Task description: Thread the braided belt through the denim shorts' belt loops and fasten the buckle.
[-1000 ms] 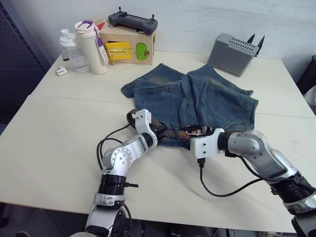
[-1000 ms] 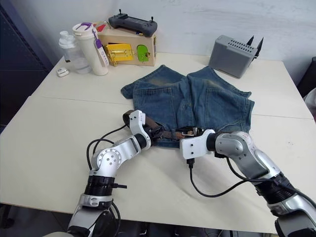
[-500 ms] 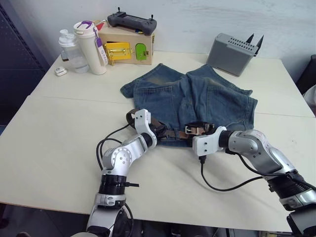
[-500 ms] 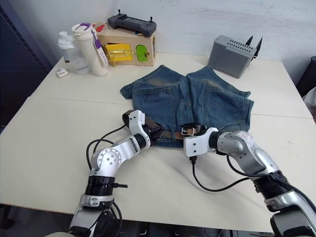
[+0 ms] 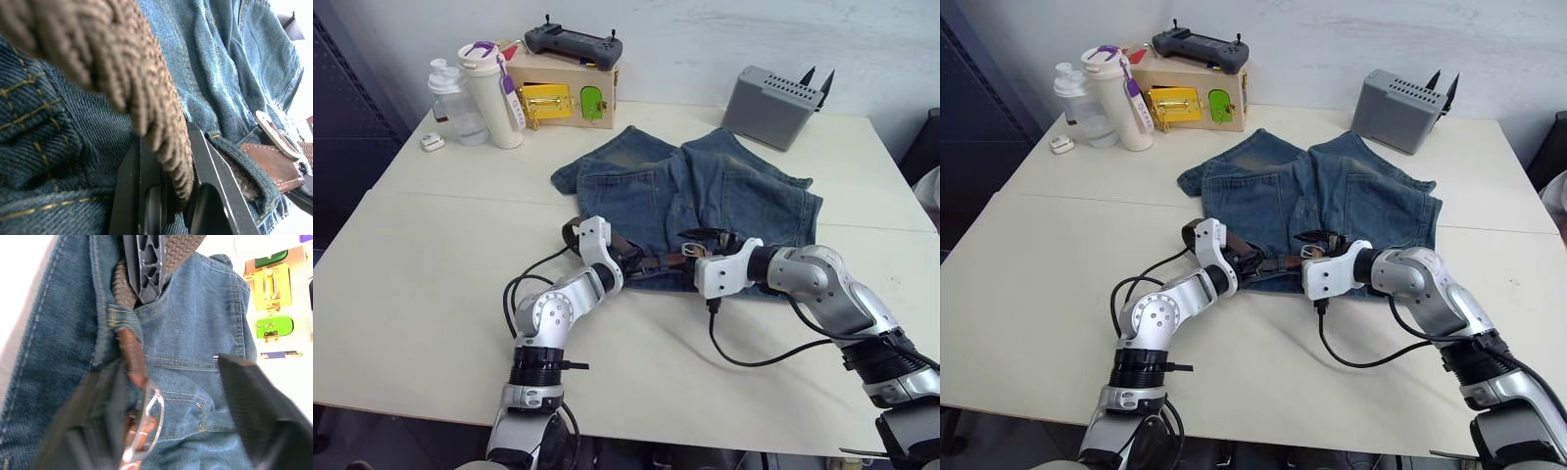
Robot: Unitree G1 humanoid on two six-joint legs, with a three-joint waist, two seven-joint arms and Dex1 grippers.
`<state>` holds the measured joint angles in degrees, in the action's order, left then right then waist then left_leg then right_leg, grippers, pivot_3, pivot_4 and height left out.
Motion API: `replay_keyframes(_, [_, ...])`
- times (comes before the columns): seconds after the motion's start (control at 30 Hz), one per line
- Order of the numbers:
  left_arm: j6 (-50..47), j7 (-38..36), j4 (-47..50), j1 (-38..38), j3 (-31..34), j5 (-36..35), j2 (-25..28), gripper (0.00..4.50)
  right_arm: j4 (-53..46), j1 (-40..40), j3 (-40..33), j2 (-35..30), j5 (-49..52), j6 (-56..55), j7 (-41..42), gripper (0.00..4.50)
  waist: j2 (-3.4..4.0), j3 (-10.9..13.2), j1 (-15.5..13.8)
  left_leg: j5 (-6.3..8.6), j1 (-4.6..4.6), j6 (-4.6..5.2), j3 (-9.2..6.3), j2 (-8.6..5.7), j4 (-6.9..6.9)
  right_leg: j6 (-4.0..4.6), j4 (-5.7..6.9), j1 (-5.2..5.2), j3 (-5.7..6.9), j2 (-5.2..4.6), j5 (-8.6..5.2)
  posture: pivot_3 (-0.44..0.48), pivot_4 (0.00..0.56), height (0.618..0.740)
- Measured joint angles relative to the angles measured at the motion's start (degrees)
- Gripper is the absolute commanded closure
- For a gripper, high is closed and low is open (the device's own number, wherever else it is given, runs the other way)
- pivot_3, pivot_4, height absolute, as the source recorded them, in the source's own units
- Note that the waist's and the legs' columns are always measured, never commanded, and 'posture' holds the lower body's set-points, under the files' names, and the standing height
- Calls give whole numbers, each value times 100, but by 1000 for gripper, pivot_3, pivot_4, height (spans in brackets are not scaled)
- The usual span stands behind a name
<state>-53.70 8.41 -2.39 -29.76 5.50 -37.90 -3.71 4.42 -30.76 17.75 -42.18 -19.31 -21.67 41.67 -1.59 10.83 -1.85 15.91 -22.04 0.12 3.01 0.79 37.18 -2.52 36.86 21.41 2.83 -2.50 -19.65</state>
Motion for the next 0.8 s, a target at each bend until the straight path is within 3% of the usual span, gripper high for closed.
replay_keyframes(0.1, [-2, -7, 0, 5, 23, 3, -1, 4500, 99, -11, 19, 93, -146, -110, -20, 4294, 1, -1, 16, 0, 0, 0, 0, 0, 0, 0, 1, -1, 0, 0, 0, 0, 150, 736])
replay_keyframes(0.13, [-2, -7, 0, 7, 33, 4, -1, 4500, 154, -40, 20, 128, -189, -161, -32, 4404, 2, -1, 21, -1, 1, 0, 0, 0, 1, 0, 2, -1, 0, 0, 0, 0, 150, 736])
replay_keyframes(0.53, [-153, -118, 176, 85, 263, -29, -1, 4500, 648, -542, 194, 140, -762, -1066, -167, 4404, 11, -6, 69, -1, 15, -2, 2, 0, -6, 0, 2, -10, -1, 2, 0, 0, 150, 736])
replay_keyframes(0.7, [-881, -324, 689, 163, 505, -407, 302, 2782, 972, -767, 240, 100, -854, -1497, -189, 4500, 12, -3, 132, -6, 2, -9, 2, 3, -10, 3, 2, 8, -2, 5, -3, 0, 150, 736])
replay_keyframes(0.8, [-1736, -768, 1441, 309, 556, -861, 1309, 1515, 1102, -830, 243, 94, -849, -1596, -189, 4500, 13, 8, 255, -12, 1, -18, 1, 7, -15, 10, 9, 12, -4, 11, -7, 0, 150, 736])
